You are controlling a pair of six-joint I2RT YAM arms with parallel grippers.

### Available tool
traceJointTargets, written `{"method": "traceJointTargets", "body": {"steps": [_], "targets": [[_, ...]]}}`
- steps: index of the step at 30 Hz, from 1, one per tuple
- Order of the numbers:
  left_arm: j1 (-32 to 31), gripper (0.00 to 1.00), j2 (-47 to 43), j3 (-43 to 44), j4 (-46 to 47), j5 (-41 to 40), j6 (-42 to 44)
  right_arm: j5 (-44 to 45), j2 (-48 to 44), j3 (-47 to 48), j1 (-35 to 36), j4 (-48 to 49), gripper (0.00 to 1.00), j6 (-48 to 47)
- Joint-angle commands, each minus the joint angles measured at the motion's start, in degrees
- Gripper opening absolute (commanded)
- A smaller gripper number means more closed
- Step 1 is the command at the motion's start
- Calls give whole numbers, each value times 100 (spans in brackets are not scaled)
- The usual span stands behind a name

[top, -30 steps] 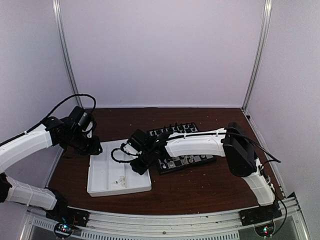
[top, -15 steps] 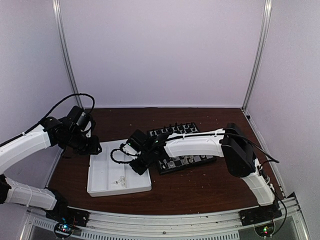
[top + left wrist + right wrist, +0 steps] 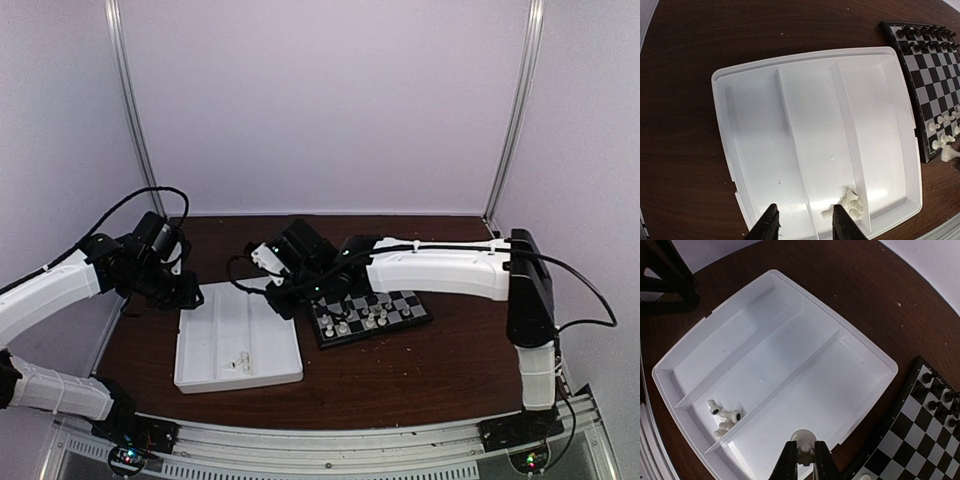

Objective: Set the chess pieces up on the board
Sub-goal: Pick up the chess piece from the storage box, then place the chess piece on the chessboard.

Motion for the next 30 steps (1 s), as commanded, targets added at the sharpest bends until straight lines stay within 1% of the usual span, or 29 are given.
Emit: {"method": "traceJointTargets", "body": {"steps": [1, 6, 10, 12, 15, 19, 22, 30], "targets": [[46, 37, -4, -45, 123, 102, 20, 665, -741, -371, -142, 199, 2, -63], [46, 36, 37, -76, 123, 157, 120, 1084, -1552, -1157, -598, 205, 2, 21], [46, 36, 60, -109, 153, 221, 134, 1201, -2217, -1883, -1096, 120, 2, 75], [46, 36, 73, -139, 205, 250, 126, 1257, -2489, -2303, -1395, 84, 0, 195], [46, 36, 85, -185, 299, 302, 106, 1217, -2859, -2933, -1914, 111, 0, 499], [46, 36, 120, -184, 341, 360, 107, 831, -3340, -3787, -2590, 425, 0, 827], [47, 36, 151, -182, 343, 375, 105, 579, -3470, -4246, -2917, 514, 0, 1019], [46, 36, 222, -146, 358, 433, 88, 427, -3457, -4949, -3106, 828, 0, 1130]]}}
